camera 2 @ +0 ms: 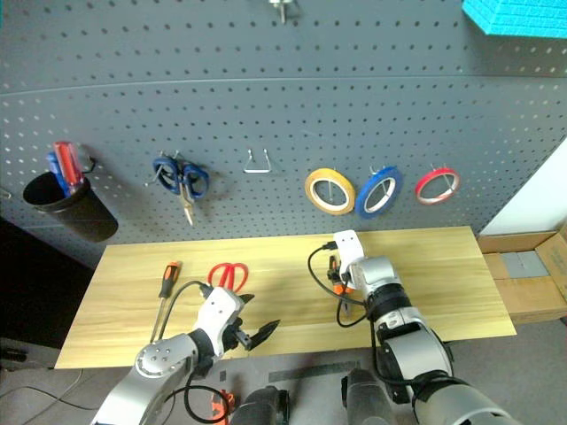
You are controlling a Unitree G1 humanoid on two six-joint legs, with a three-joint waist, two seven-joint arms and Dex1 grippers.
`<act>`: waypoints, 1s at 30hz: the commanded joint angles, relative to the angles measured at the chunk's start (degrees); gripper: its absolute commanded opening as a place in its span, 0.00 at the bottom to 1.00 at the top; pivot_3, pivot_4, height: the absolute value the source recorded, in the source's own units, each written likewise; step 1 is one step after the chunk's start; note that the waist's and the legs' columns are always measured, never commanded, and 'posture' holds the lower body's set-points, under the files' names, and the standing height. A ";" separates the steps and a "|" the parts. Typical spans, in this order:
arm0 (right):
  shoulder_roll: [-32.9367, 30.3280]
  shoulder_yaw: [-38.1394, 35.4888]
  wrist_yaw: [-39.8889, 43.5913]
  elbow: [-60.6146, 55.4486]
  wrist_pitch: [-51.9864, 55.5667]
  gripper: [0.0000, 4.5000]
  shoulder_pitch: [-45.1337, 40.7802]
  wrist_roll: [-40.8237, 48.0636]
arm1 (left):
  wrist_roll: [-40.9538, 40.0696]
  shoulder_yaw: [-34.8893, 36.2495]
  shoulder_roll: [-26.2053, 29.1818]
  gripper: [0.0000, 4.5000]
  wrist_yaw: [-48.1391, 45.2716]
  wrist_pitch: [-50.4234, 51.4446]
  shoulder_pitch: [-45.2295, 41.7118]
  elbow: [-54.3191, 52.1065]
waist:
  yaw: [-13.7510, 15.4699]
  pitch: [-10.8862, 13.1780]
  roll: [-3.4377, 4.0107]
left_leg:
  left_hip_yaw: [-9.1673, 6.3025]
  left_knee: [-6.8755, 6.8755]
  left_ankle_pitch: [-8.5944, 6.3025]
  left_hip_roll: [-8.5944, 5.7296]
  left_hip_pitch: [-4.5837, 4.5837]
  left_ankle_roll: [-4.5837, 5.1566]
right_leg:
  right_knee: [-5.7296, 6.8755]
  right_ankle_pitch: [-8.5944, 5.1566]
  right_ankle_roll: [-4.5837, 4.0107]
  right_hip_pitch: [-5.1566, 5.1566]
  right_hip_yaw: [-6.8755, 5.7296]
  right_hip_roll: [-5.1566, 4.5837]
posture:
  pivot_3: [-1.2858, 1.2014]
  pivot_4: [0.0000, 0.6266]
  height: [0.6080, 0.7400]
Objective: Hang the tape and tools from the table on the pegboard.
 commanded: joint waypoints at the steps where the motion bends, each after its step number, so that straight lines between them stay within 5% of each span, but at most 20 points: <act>1: 0.19 0.07 0.41 0.72 -0.21 0.63 0.38 0.12 | -1.16 0.12 -0.30 1.00 -0.59 -0.31 -0.26 -1.96 | 0.00 0.00 0.00 | 0.00 0.00 0.00 0.00 0.00 0.00 | 0.00 0.00 0.00 0.00 0.00 0.00 | 0.52 0.39 1.00; 7: -8.72 13.71 22.46 -23.12 -14.55 0.63 8.45 -0.51 | -1.99 1.03 -0.93 1.00 0.24 0.03 0.96 -5.03 | 0.09 0.00 0.00 | 0.01 -0.18 0.00 -0.04 -0.08 -0.01 | -0.15 -0.03 0.06 -0.07 -0.01 0.01 | 0.51 0.33 1.00; 12: -15.35 13.78 30.01 -45.82 -14.86 0.63 15.27 4.18 | -10.95 2.52 -1.49 1.00 -1.24 6.23 9.32 -16.77 | 0.18 -0.18 -0.12 | 0.03 -0.55 0.01 -0.07 -0.22 -0.09 | -0.49 -0.12 0.20 -0.21 0.01 -0.15 | 0.51 0.27 1.00; 22: -0.96 7.54 18.68 -58.13 -19.85 0.63 8.11 8.95 | -20.51 9.28 -4.83 1.00 8.27 15.15 11.97 -31.30 | 1.72 -0.70 -0.48 | -0.25 -0.65 0.24 -0.05 -0.54 -0.75 | -0.76 -0.08 0.18 -0.33 -0.10 -0.12 | 0.52 0.23 1.00; 30: 2.78 4.40 6.56 -43.08 -44.36 0.63 -5.53 1.29 | -22.24 14.76 -3.89 1.00 11.34 17.33 -2.22 -25.12 | 3.32 -1.05 -0.79 | -0.25 -0.56 0.40 -0.17 -0.60 -1.00 | -0.76 0.00 0.24 -0.33 -0.32 -0.01 | 0.54 0.23 1.00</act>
